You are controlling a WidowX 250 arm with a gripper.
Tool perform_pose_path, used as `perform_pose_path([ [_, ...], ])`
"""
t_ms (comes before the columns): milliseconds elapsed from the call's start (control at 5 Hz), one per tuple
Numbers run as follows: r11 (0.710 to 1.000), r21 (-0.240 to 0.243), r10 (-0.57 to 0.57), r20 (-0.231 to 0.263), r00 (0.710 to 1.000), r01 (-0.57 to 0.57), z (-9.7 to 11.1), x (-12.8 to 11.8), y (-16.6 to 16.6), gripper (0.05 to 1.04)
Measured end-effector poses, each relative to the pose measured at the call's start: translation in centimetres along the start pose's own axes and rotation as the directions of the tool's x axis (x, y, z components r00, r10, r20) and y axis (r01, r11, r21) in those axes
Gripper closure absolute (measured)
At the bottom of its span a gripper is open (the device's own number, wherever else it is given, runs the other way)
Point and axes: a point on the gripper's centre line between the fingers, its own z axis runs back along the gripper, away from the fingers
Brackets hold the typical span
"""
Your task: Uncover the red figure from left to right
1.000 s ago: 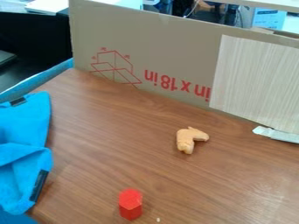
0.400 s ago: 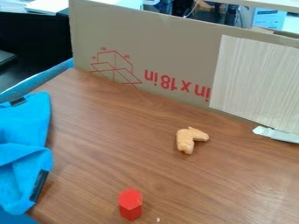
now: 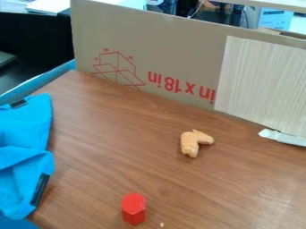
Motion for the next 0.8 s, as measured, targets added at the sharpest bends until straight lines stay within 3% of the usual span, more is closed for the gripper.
perform_pose_path([
  [200,1.0,0.014,0.02,0.052,0.998,-0.021,-0.9,0.0,0.0,0.084],
  [600,0.999,0.016,0.04,0.042,0.998,-0.041,-2.2,-0.5,0.0,0.084],
  [800,0.999,0.006,0.043,0.015,0.999,-0.043,-2.3,-0.8,-0.7,0.084],
])
